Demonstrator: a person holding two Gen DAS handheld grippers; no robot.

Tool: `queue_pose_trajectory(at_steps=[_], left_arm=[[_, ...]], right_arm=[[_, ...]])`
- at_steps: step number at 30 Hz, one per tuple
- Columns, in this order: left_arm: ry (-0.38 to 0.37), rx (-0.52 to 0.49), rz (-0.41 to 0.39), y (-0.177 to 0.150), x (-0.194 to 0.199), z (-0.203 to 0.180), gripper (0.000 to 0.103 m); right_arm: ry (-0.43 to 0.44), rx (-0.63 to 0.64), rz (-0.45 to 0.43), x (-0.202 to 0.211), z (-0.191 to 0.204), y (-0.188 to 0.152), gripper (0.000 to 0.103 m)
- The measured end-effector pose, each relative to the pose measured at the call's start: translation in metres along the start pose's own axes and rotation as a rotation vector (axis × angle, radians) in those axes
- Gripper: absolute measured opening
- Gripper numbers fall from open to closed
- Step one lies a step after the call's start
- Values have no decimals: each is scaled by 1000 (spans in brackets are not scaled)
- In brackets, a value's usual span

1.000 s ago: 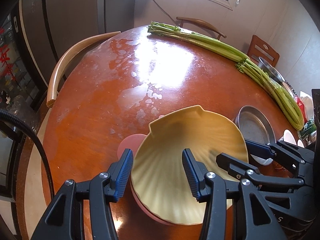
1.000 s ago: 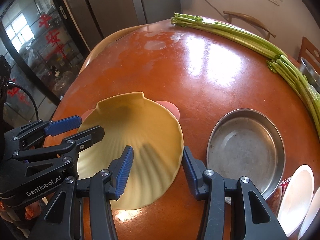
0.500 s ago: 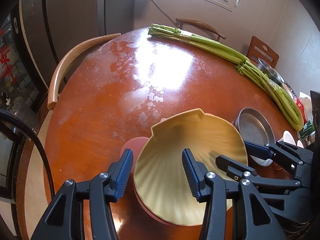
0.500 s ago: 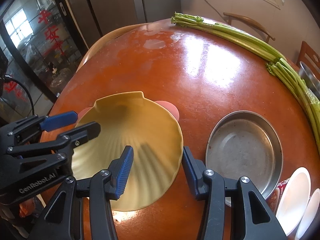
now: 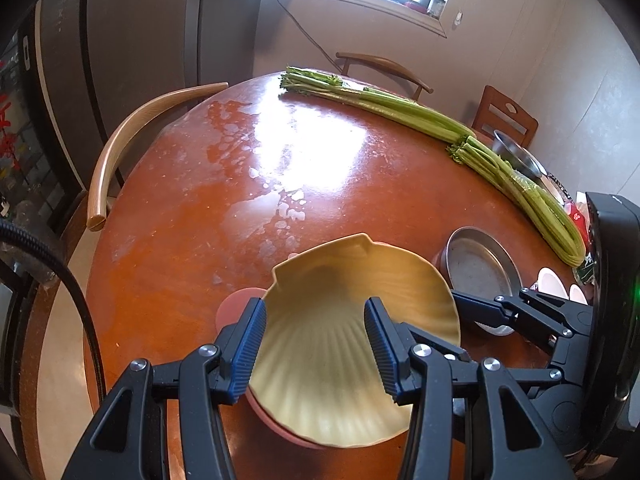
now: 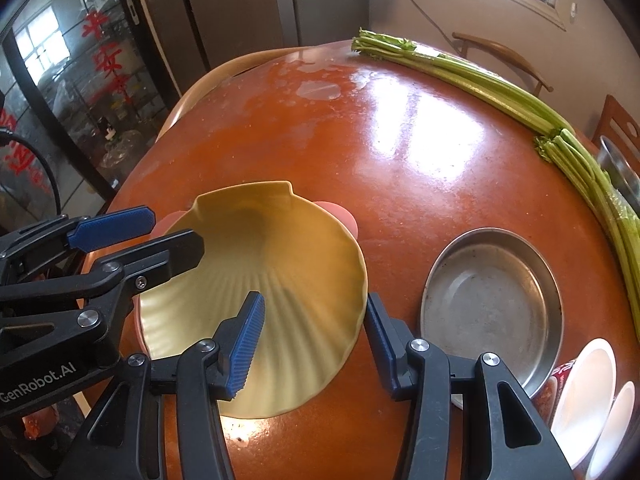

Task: Organize plates and bowls
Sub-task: 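Carry the yellow plate over the pink plate and lower it on top, then open the left gripper and withdraw from the stacked plates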

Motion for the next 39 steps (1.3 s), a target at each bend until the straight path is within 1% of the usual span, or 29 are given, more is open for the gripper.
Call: queue_pose_trajectory(at_steps=[5, 8, 11, 15, 18, 21, 27, 31, 35, 39], left_arm=[[2, 11, -3, 0, 2, 3, 51], [1, 16, -7, -2, 4, 5, 51], [-2, 19, -7, -2, 6, 7, 51], [2, 31, -12, -2, 8, 12, 51], [1, 35, -10, -3, 8, 14, 51], [6, 38, -10, -2, 8, 15, 51], [3, 38, -10, -3, 8, 15, 51], [0, 31, -11, -4, 10, 13, 51], [-6, 18, -21, -4, 14, 7, 51], [-13, -5, -39, -5, 21, -2, 51]], right_arm=[[5, 18, -18, 6, 5, 2, 54], [-18, 40, -25, 9, 7, 3, 54], [-90, 93, -25, 11, 9, 5, 55], [-71, 84, -20, 8, 10, 4, 58], [-63, 125, 3, 3, 15, 2, 61], [-52, 113, 2, 0, 16, 1, 61], [-87, 78, -30, 9, 3, 4, 62], [-83, 45, -41, 14, -2, 2, 62], [-77, 15, -77, 28, -6, 2, 62], [-92, -4, -120, 48, -11, 1, 62]])
Point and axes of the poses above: each gripper's, at about its wrist camera, not at the fingertips, and x roughly against the way its jaws point, z to its left, y to its top, the point moved 8 cm from there along -x, roughly the way its jaws point, and after that the axes turned 14 degrees about x, right-handed, at the moved point
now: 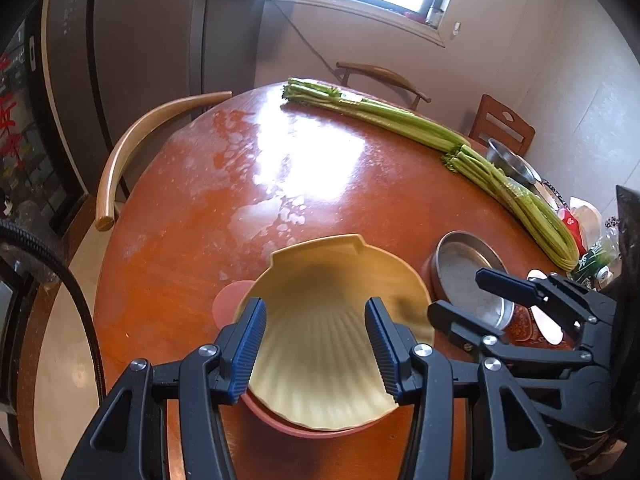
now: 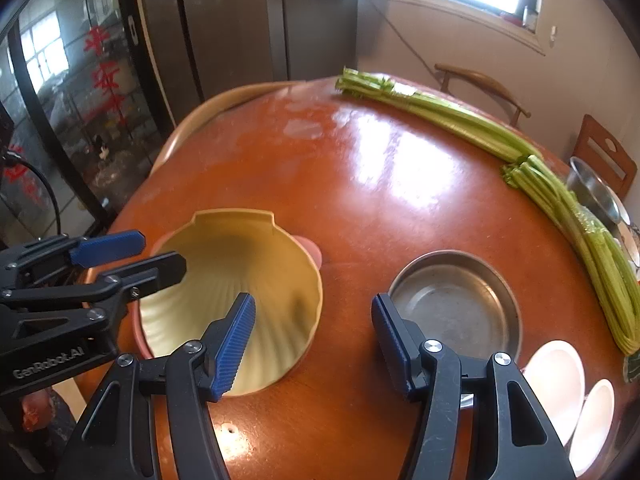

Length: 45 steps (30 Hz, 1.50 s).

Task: Organize plates and bowls
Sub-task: 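Open the left gripper and withdraw from the stacked plates, then move the left gripper to the rim of the shallow steel tray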

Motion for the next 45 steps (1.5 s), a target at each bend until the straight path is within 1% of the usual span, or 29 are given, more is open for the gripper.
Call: queue_pose_trajectory(at_steps=[5, 9, 15, 23, 29, 31, 37, 45], left_arm=[[0, -35, -24, 0, 10, -15, 51], [10, -73, -43, 1, 15, -31, 52], [1, -137, -48, -2, 18, -59, 52], [-18, -214, -46, -7, 16, -97, 52], [-26, -246, -44, -8, 13, -119, 52], [-29, -251, -43, -6, 10, -124, 52], [-31, -276, -6, -4, -7, -137, 52], [-11, -296, 75, -7, -45, -149, 52]], right_arm=[[-36, -31, -51, 26, -13, -2, 62], [-44, -85, -89, 47, -28, -10, 63], [-70, -152, -120, 70, -51, -23, 66], [-87, -241, -132, 86, -79, -48, 66], [-73, -276, -123, 86, -87, -62, 67], [-56, -282, -113, 84, -86, -69, 67], [3, -308, -59, 67, -77, -88, 67], [71, -385, 0, 42, -74, -110, 67]])
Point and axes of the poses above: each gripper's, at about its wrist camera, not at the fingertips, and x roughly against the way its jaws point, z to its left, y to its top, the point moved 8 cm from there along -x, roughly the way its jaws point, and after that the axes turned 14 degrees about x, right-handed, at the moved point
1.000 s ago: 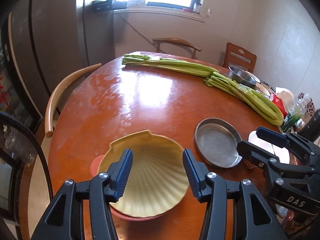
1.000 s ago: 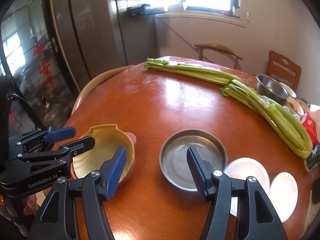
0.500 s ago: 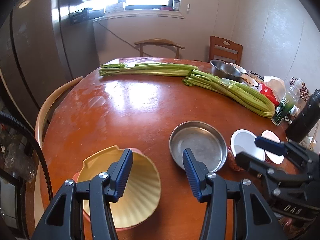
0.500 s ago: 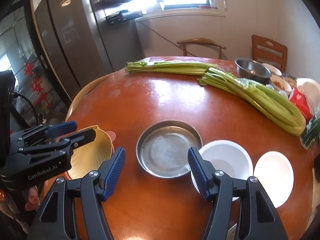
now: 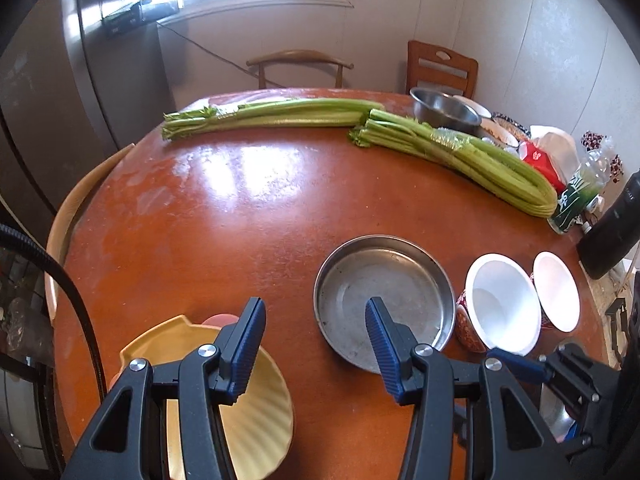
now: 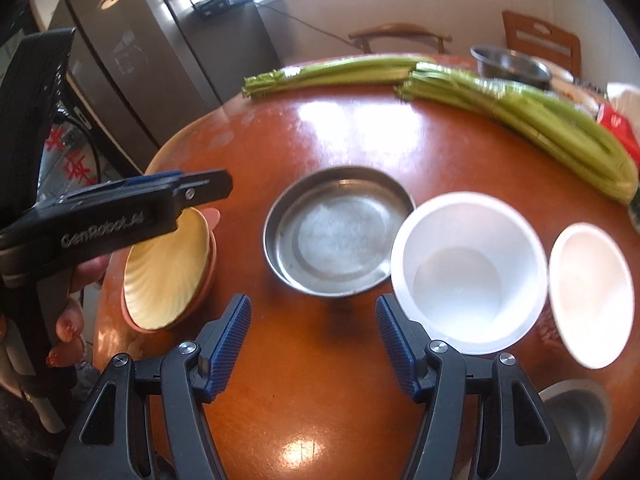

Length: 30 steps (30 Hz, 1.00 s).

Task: Organize plates and bowls
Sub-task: 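Move the left gripper to the rim of the shallow steel tray, then close the left gripper on the steel tray rim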

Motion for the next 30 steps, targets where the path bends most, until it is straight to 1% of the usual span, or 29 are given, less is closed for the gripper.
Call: queue_pose_trajectory(at_steps=[3, 8, 13, 16, 19, 22, 24, 30], left_arm=[[0, -2, 27, 1, -14, -3, 52], [0, -6, 75, 0, -40, -4, 52], [7, -11, 97, 4, -59, -2, 52], [10, -17, 106, 6, -69, 0, 52], [21, -27, 115, 9, -80, 0, 52], [22, -37, 127, 9, -88, -1, 52], [19, -35, 139, 8, -93, -1, 52], [21, -44, 141, 5, -100, -5, 52]], right_arm=[[16, -55, 17, -9, -6, -2, 67], [9, -112, 24, -16, -13, -3, 67], [-37, -131, 40, -24, -13, -2, 67], [-59, -187, 42, -30, -15, -3, 67], [-54, -228, 76, -42, -15, -5, 67], [-89, -231, 111, -51, -15, -8, 67], [-109, -230, 106, -51, -17, -8, 67], [-156, -211, 98, -57, -24, -2, 67]])
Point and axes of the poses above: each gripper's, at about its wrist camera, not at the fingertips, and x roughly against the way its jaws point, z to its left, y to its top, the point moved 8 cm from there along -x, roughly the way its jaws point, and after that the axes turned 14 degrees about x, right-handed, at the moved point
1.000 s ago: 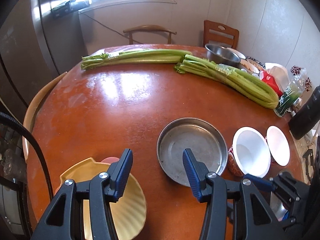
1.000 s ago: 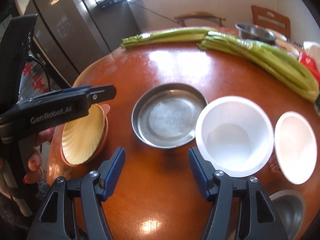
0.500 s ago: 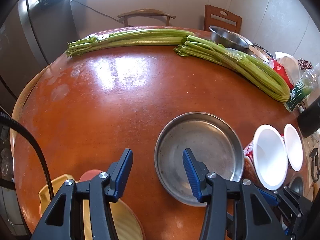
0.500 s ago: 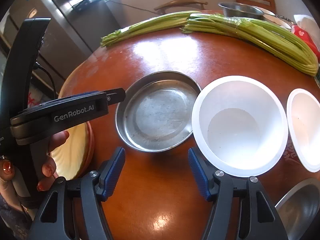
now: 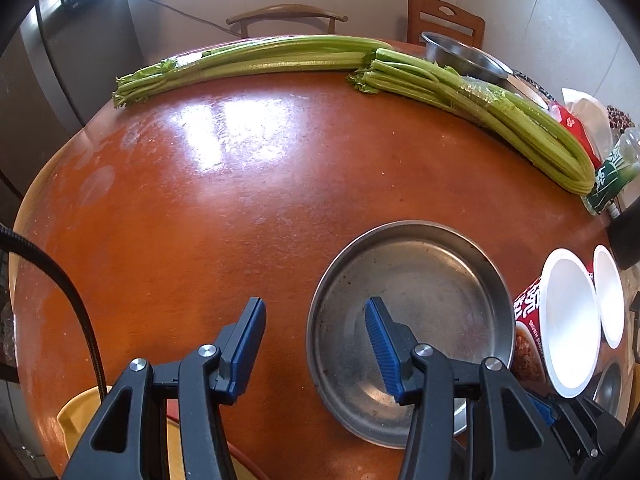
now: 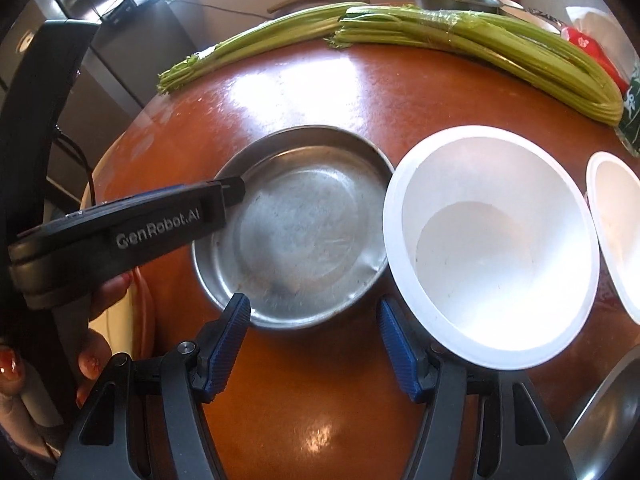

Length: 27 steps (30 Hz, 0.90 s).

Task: Organize plates and bowls
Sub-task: 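Close the left gripper on the steel tray rim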

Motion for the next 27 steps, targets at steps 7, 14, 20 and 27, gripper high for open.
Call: queue_pose_trajectory(at_steps=[7, 14, 20, 27], left_arm=[[5, -50, 33, -11, -12, -12, 51], [22, -79, 43, -22, -9, -16, 51], [37, -96, 60, -30, -4, -17, 51], [42, -107, 74, -46, 5, -21, 51]], right_arm=[[-45, 68, 0, -4, 3, 2, 67], [-26, 82, 13, -4, 5, 1, 68], [0, 113, 30, -2, 8, -3, 68], [11, 138, 33, 4, 8, -18, 68]])
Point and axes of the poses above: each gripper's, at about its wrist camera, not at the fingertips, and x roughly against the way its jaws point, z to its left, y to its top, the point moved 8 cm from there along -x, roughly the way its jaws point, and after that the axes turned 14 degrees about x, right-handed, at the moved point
